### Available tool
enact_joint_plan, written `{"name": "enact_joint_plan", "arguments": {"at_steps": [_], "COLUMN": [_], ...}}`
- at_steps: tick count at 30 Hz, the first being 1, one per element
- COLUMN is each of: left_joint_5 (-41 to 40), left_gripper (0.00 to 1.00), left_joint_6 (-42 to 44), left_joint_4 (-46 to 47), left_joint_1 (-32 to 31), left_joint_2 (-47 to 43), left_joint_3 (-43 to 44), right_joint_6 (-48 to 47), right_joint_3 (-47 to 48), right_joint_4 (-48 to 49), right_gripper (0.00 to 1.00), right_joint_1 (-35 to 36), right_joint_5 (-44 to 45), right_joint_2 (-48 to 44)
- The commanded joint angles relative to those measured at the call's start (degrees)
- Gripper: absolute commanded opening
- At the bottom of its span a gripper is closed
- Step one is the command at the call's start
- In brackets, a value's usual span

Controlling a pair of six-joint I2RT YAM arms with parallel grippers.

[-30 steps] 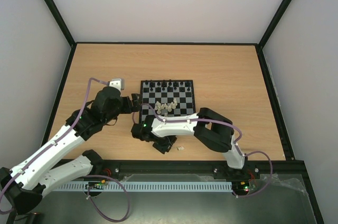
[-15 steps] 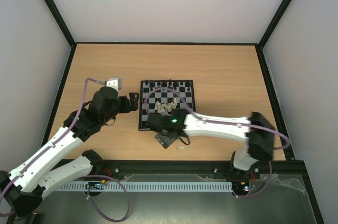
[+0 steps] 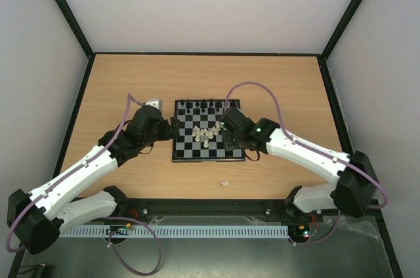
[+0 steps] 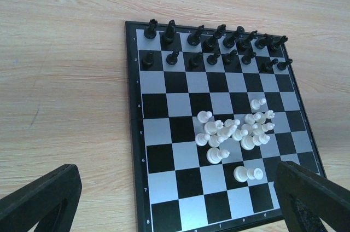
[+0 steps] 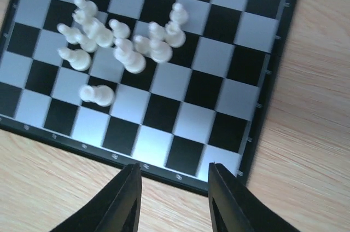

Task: Set up the chess pieces on the board
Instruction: Adjust the chess piece on the chessboard.

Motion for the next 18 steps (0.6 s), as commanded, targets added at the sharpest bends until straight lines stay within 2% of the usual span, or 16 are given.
{"name": "enact_joint_plan", "arguments": {"at_steps": [1,4,9,18], "left_joint_5": [-0.9,-2.0,-2.3,-1.7], "left_gripper": [0.99,1.0,1.0,0.99], "left_joint_6": [-0.9,-0.9,-0.8,-0.2], "left_joint_4": [2.5,2.4,2.6,2.8], "left_joint_1": [0.2,0.4,0.9,1.5], "left_joint_2": [1.6,2.0,1.8,1.6], "left_joint_3": [-0.2,0.0,-0.2,-0.8], "right_joint_6": [-3.3,-5.1,-6.5,-6.4], "right_joint_3": [4.3,5.6,9.0,14.3], "right_joint_4": [3.9,5.6,5.7,4.3], "right_gripper": [0.34,0.38,0.47,0.44], "right_joint_1": [-0.1,0.1,2.5,4.5], "right_joint_5": [-5.4,-9.3,-8.5,-5.3], "right_joint_2": [6.9,10.5,16.2,23.5]}}
